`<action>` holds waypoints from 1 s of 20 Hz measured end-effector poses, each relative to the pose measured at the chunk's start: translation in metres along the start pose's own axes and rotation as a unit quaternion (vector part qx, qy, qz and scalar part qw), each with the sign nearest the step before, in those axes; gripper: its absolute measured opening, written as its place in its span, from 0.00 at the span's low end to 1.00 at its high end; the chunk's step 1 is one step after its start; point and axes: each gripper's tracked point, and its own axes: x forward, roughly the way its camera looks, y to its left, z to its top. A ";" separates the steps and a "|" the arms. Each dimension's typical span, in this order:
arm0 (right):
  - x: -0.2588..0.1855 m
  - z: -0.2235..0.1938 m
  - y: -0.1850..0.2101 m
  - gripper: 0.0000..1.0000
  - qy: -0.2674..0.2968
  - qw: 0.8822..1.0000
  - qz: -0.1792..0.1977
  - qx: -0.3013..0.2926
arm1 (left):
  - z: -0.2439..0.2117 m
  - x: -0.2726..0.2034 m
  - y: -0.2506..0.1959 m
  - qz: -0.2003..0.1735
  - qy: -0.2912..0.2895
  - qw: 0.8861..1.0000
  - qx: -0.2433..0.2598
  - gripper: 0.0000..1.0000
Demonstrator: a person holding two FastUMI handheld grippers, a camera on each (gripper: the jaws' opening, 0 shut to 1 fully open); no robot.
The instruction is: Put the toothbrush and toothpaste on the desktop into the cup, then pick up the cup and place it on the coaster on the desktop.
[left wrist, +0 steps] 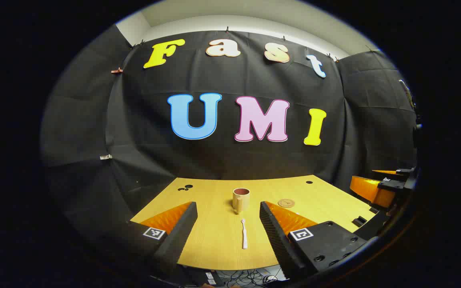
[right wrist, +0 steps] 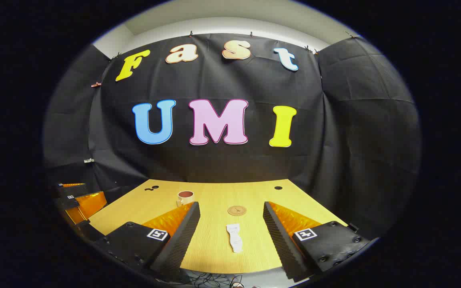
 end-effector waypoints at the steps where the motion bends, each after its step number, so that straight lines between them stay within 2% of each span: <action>1: 0.001 -0.003 0.000 0.97 0.004 1.000 0.000 0.001 | 0.001 0.001 -0.002 -0.002 0.000 1.000 0.000 0.97; 20: 0.026 -0.034 0.003 0.98 0.047 0.999 0.014 0.016 | -0.021 0.011 -0.004 0.002 0.029 0.999 0.014 0.97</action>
